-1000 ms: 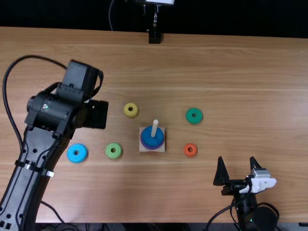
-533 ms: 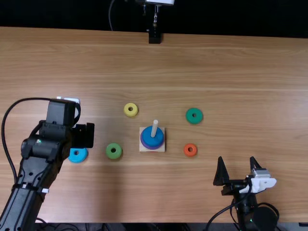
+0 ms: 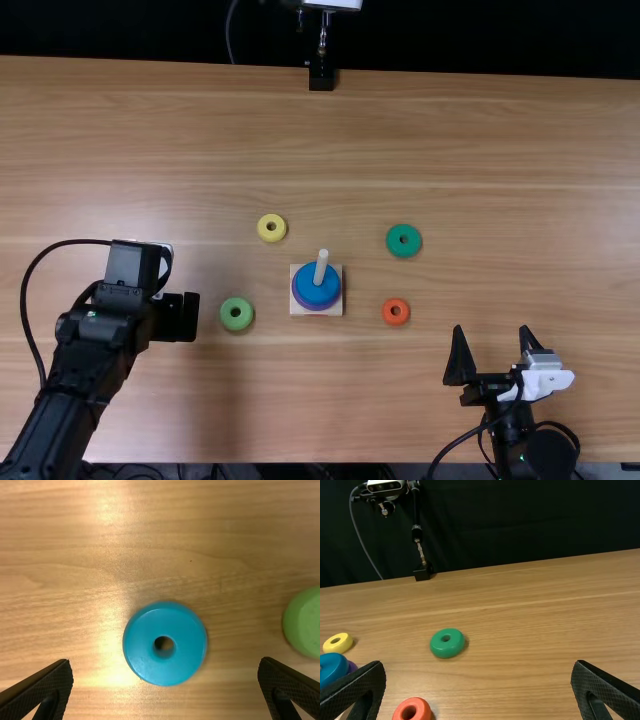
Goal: Build the Hanoi tower: stack the rings onto the peg from bottom to top in this color order: purple, dark blue, light blue, dark green, light green, yellow, orange.
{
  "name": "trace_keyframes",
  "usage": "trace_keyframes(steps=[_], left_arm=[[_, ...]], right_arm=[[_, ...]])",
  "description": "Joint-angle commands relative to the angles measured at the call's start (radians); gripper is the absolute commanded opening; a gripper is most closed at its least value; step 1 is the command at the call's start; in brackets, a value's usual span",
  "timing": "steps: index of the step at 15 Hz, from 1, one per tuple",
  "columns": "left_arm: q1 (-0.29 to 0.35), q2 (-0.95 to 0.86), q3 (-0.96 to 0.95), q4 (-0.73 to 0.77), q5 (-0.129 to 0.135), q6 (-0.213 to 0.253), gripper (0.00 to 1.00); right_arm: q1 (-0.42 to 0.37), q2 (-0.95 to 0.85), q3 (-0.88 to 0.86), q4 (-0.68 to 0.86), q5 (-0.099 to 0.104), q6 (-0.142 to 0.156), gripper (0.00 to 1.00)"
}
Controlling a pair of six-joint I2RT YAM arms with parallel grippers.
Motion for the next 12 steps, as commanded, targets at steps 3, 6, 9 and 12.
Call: trace_keyframes(steps=[3,6,9,12], left_arm=[[0.006,0.06,-0.023,0.043,0.011,0.011,1.0],[0.006,0.107,-0.022,0.045,0.011,0.013,1.0],[0.021,0.157,-0.022,0.045,0.013,0.013,1.0],[0.026,0.173,-0.022,0.045,0.013,0.015,1.0]], right_arm=[[-0.009,-0.013,-0.009,-0.017,-0.002,-0.001,1.0],[-0.009,-0.013,-0.009,-0.015,-0.002,-0.001,1.0],[-0.009,-0.013,-0.009,-0.017,-0.002,-0.001,1.0],[-0.009,-0.013,-0.009,-0.017,-0.002,-0.001,1.0]])
